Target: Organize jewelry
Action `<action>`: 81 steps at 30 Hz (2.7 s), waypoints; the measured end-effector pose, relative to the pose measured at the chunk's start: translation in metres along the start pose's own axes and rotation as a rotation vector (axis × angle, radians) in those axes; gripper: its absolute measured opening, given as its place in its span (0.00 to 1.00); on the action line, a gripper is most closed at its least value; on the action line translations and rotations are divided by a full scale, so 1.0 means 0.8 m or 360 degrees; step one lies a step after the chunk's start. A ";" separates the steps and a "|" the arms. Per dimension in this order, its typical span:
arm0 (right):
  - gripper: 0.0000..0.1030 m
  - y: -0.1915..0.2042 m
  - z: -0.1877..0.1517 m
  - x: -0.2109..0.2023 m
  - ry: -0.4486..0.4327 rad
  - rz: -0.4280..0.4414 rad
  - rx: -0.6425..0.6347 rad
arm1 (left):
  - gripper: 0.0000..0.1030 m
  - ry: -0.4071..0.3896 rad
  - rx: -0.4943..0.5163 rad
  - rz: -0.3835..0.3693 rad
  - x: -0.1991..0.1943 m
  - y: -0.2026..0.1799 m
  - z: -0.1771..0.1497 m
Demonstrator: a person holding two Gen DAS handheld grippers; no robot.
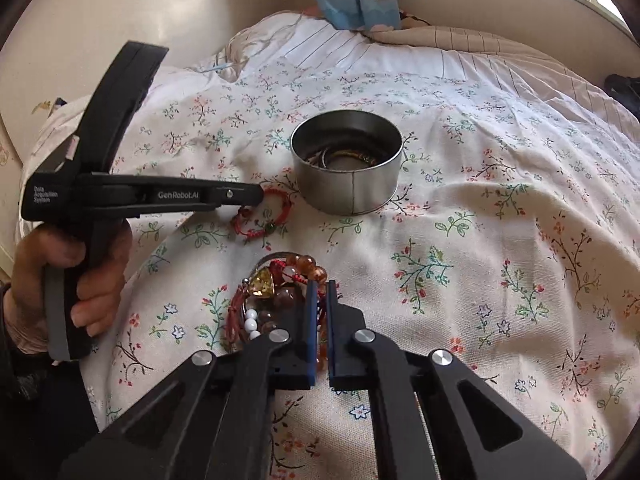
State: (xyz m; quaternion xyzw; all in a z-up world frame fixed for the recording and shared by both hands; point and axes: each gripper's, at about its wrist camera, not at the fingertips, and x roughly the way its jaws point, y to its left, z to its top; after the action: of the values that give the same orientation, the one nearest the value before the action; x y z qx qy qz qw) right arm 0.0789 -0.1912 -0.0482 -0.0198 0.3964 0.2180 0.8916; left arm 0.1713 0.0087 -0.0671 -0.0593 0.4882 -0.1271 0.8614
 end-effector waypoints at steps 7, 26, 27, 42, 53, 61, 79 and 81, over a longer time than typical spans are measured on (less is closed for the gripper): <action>0.05 -0.013 0.005 -0.024 -0.0132 0.0108 0.0125 | 0.08 -0.0002 0.0001 0.0000 0.000 0.000 0.000; 0.05 -0.049 0.001 -0.042 -0.0270 0.0670 0.0495 | 0.07 -0.0110 -0.0005 -0.0203 -0.035 -0.007 -0.002; 0.05 -0.050 0.004 -0.050 -0.0314 0.0702 0.0506 | 0.07 -0.0108 -0.0003 -0.0201 -0.034 -0.007 -0.003; 0.05 -0.088 -0.007 -0.048 -0.0366 0.0908 0.0742 | 0.07 -0.0105 0.0000 -0.0201 -0.034 -0.006 -0.004; 0.74 -0.103 -0.009 -0.052 -0.0368 0.0737 0.0810 | 0.07 -0.0099 -0.0009 -0.0198 -0.030 -0.005 -0.001; 0.74 -0.096 -0.028 -0.036 -0.0083 0.0237 0.0654 | 0.07 -0.0099 -0.0011 -0.0196 -0.030 -0.002 -0.002; 0.37 -0.064 0.018 0.046 0.0167 0.0247 0.0389 | 0.07 -0.0091 0.0013 -0.0181 -0.027 -0.004 -0.004; 0.37 -0.082 0.017 0.039 0.0113 0.0294 0.0519 | 0.07 -0.0093 0.0014 -0.0182 -0.027 -0.004 -0.003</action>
State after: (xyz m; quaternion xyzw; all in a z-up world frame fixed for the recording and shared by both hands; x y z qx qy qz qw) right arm 0.1337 -0.2362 -0.0702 0.1538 0.4578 0.2311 0.8446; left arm 0.1579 0.0119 -0.0496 -0.0870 0.4581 -0.1766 0.8668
